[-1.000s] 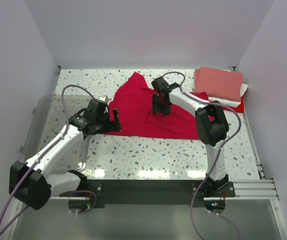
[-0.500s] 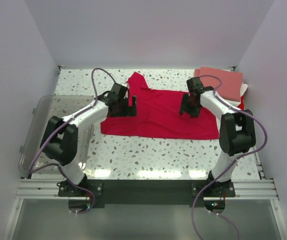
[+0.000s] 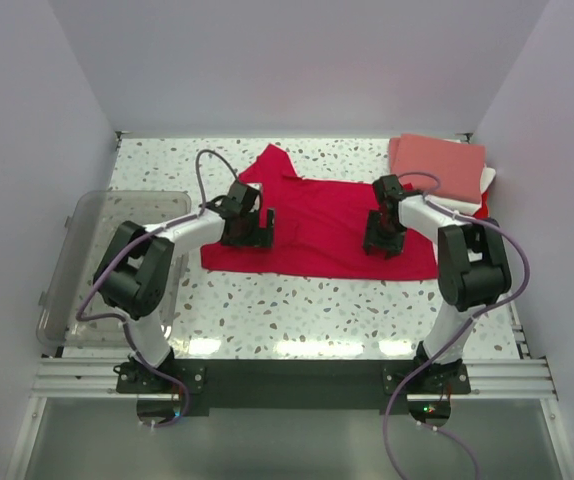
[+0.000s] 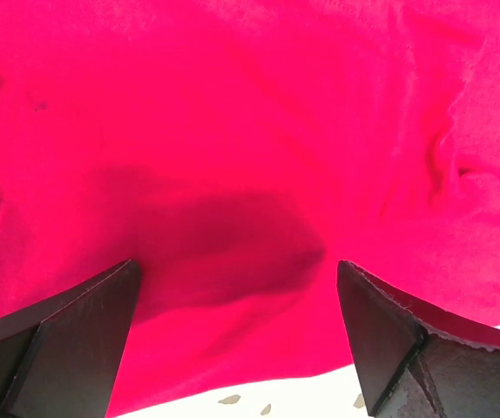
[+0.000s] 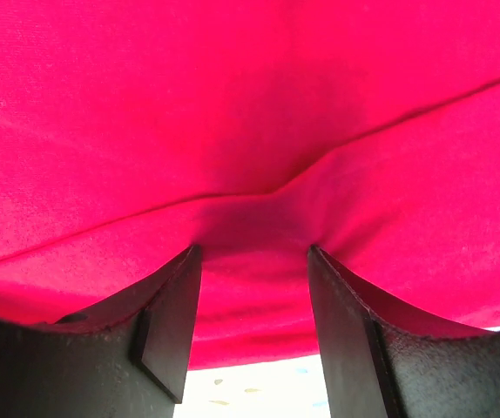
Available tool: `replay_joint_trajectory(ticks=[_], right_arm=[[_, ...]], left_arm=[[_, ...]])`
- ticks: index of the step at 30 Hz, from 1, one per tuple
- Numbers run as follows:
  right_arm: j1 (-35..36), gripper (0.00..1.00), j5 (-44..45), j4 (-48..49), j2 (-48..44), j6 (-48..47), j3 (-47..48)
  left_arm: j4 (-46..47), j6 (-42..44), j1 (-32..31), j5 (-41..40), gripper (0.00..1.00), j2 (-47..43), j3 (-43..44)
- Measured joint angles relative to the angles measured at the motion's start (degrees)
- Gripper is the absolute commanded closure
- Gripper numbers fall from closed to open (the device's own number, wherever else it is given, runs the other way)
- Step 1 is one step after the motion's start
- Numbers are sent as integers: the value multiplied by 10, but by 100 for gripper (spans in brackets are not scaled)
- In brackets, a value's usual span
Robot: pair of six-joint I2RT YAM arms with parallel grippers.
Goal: Fold and stack the t-shirts
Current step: Fold the tshirt
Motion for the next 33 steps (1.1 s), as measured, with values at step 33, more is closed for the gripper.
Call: replay_joint_trajectory(ticks=[33], right_arm=[[-12, 41, -50, -113, -199, 92, -138]], left_arm=[[-82, -58, -52, -21, 0, -152, -85]])
